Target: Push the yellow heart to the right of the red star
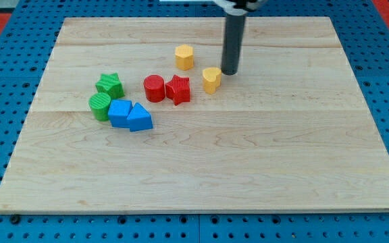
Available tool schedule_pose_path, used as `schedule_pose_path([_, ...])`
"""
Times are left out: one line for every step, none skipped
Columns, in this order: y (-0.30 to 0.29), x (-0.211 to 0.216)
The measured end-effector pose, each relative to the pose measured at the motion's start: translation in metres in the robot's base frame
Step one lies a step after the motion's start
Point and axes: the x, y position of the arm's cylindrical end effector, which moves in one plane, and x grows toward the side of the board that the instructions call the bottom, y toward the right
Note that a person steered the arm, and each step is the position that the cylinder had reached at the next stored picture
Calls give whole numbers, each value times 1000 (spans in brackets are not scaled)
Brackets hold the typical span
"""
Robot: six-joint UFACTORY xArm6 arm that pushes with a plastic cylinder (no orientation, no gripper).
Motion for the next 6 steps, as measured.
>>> schedule_pose_path([-24, 4])
schedule_pose_path([-24, 29])
schedule_pose_path([-22, 54])
schedule_pose_path([-7, 58])
schedule_pose_path([22, 80])
schedule_pose_path([-19, 136])
